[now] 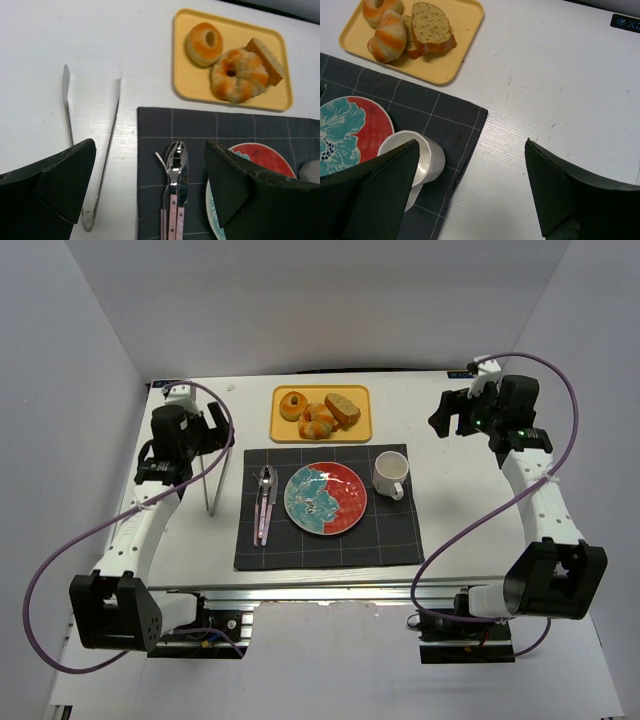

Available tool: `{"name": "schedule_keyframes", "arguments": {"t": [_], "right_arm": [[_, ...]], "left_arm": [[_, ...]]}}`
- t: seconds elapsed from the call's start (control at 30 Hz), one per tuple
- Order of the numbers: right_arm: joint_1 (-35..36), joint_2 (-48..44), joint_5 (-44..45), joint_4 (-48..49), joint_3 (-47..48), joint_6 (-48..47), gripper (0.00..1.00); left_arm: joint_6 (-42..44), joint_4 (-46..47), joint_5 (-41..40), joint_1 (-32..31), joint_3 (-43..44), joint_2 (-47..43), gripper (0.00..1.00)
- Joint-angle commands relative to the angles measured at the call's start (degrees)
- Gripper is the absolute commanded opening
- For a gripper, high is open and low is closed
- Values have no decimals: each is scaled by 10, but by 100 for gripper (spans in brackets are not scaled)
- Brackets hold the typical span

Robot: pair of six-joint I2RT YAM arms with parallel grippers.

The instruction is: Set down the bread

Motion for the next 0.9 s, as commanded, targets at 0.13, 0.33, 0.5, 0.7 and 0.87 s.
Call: {"name": "schedule_keyframes", "arguments": {"t": [0.13,0.33,0.5,0.7,0.87], "right_arm": [[-3,-63,-236,9,-51,-218,87],[7,-49,-412,-16,-73,-278,26],[19,-10,-421,-81,-43,-295,75],[21,-22,-401,-70,-62,-293,89],[21,-23,-394,-63,-71,-281,89]], "left_arm": [[12,-54,-30,8,-14,2,98],[38,-79,-32,19,-22,36,31],[65,-83,-30,22,-34,103,54],[108,-35,-36,22,-42,157,89],[142,-18,-54,23,-31,207,88]]}}
